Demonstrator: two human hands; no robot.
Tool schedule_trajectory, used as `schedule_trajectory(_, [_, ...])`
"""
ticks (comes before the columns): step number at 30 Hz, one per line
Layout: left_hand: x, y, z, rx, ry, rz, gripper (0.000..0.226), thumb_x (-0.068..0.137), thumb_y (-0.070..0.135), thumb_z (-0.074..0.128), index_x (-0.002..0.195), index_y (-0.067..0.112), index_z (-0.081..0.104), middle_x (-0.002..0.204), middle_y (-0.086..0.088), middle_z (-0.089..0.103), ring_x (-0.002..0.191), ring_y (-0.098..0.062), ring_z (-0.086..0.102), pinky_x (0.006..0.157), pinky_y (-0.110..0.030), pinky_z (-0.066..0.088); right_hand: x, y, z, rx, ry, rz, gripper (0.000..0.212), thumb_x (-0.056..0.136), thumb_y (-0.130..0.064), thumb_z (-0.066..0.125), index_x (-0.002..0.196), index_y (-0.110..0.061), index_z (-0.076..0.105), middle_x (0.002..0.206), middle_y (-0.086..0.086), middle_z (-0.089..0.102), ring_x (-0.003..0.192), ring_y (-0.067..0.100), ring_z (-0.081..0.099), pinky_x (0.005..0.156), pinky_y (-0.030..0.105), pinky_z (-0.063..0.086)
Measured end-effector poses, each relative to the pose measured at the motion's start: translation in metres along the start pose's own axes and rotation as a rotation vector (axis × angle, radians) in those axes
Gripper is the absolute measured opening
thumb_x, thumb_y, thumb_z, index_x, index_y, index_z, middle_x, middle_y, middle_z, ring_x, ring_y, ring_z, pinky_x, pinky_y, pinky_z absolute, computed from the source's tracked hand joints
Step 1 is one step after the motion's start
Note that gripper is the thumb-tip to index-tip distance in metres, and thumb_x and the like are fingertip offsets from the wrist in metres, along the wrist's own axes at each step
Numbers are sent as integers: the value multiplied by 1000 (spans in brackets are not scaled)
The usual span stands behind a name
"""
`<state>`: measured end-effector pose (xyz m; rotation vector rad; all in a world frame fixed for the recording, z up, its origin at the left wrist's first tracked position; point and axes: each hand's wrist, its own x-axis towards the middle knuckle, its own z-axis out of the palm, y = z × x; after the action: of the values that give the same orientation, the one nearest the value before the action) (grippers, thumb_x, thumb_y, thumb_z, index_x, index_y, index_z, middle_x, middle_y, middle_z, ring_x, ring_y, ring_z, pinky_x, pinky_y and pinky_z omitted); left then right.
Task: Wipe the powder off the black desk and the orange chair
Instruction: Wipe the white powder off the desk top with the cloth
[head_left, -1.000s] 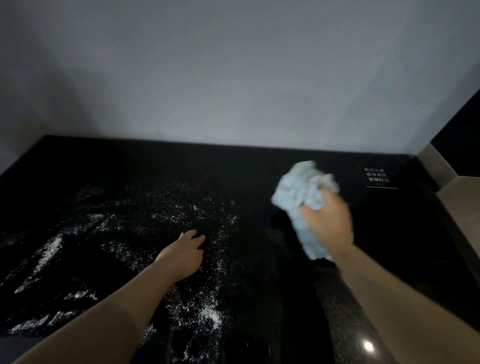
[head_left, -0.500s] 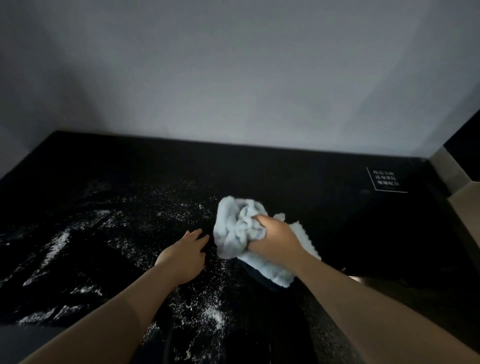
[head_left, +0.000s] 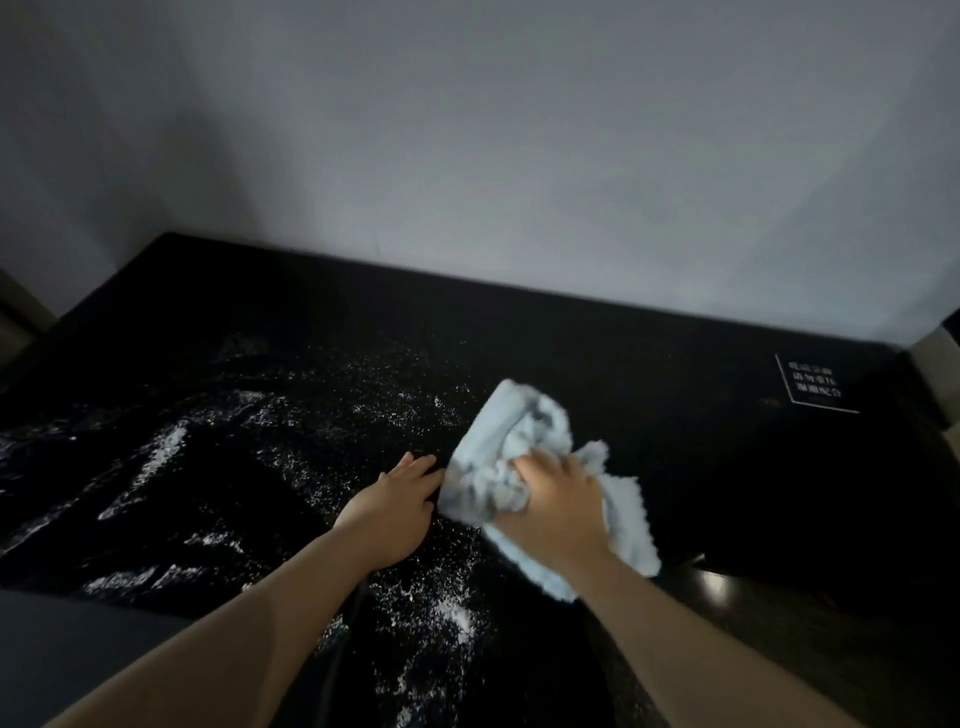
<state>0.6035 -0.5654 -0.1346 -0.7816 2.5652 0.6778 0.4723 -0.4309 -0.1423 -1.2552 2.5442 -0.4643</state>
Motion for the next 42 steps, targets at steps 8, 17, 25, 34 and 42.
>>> schedule_trajectory(8, [-4,-30,-5,-25,195,-56,50,101,23,31,149,28,21,157,10,16,145,-7,6,116,-29,13,37,56,-44,80,209,552,53,83,-50,53,132,-38,34,139,8,43,118,38,47,96,49,40])
schedule_trajectory(17, [34,-59,-37,167,157,-234,55,100,36,26,150,30,4,159,7,1,146,-23,-7,110,-63,-4,31,-17,4,136,172,140,28,79,-42,52,102,-27,59,97,-5,64,90,24,60,72,32,50])
schedule_trajectory(25, [64,-61,-50,5,-1,-275,61,98,45,31,150,35,0,157,12,-13,144,-30,-17,106,-69,6,101,41,-37,-7,84,795,62,88,-51,43,144,-34,24,152,9,20,131,42,28,103,58,27])
schedule_trajectory(34, [71,-68,-62,126,-49,-193,50,102,29,25,150,32,10,158,9,-10,144,-33,-14,105,-71,15,91,-37,-5,265,224,120,30,71,-52,47,89,-30,57,80,-5,65,75,15,61,64,32,50])
schedule_trajectory(42, [73,-66,-64,244,-81,-171,48,103,29,27,149,32,17,156,11,-14,143,-35,-14,104,-69,20,130,-3,-13,-198,106,462,48,85,-50,48,131,-39,41,144,5,37,123,38,41,97,48,36])
